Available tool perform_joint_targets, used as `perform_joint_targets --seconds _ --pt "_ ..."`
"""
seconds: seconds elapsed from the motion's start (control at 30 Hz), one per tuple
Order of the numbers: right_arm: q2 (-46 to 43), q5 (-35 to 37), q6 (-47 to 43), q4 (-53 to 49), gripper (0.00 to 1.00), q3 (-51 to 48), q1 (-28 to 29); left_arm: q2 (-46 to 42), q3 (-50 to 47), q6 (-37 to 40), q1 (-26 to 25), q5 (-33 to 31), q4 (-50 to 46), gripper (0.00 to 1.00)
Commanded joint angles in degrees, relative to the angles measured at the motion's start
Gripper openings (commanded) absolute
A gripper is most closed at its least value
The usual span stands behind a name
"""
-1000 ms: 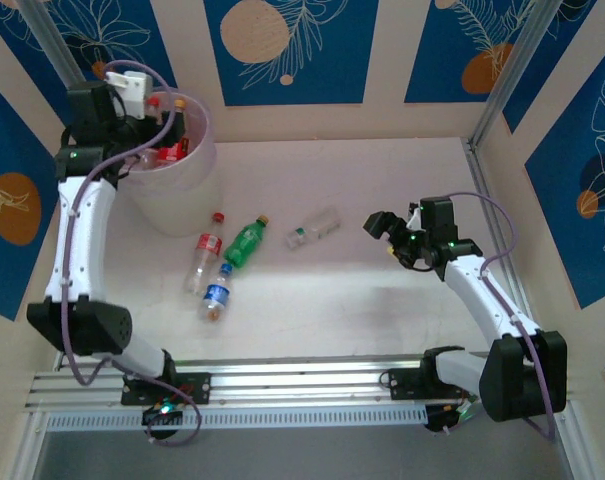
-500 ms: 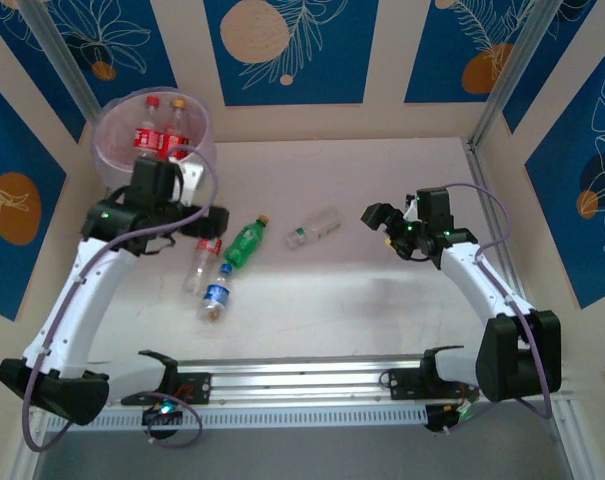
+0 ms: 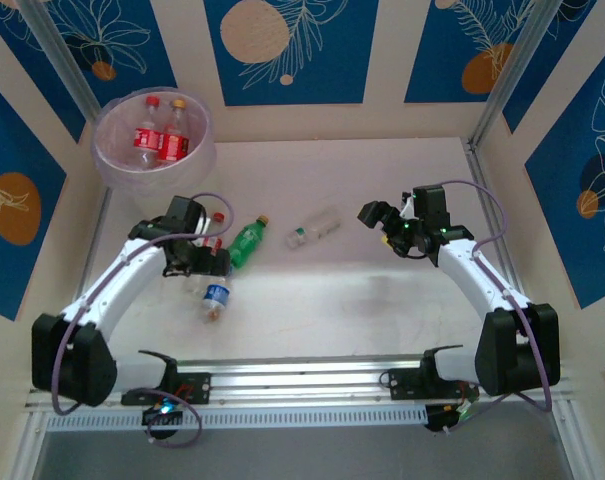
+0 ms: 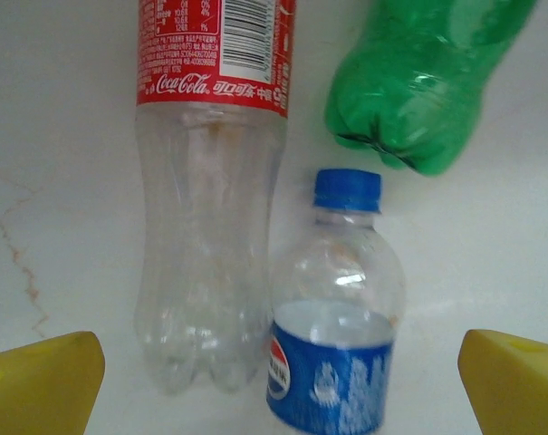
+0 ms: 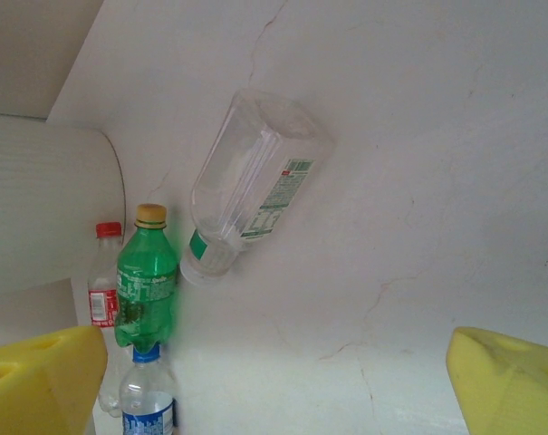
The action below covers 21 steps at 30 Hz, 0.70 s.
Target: Put the plastic bottles in the bin
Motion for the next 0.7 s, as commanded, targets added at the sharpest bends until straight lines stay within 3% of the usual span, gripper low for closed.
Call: perform_joint_targets --seconds 0.0,0.23,0.37,0.57,0.67 --pt "-2.2 -0.3 -0.9 -0.7 0.97 -0.1 0.1 3.1 -1.0 1.4 0.6 -0.5 7.4 1.00" --pt "-2.4 -0.9 -1.9 -2.2 0.97 0.1 -0.1 10.7 0.3 3.0 1.9 -2.0 11.7 1.00" --pt "-2.7 -0.9 -2.6 -3.2 0.97 0.6 -0.5 14.0 1.0 2.9 2.5 -2.5 13.1 0.95" --pt "-2.6 -1.5 -2.5 -3.2 0.97 0.9 -0.6 16.6 0.8 2.5 2.1 -0.4 14.7 0.79" --pt "-2.5 -1.5 -2.3 -3.0 0.97 0.8 -0.5 16.0 0.0 1.9 1.5 0.6 15.2 0.63"
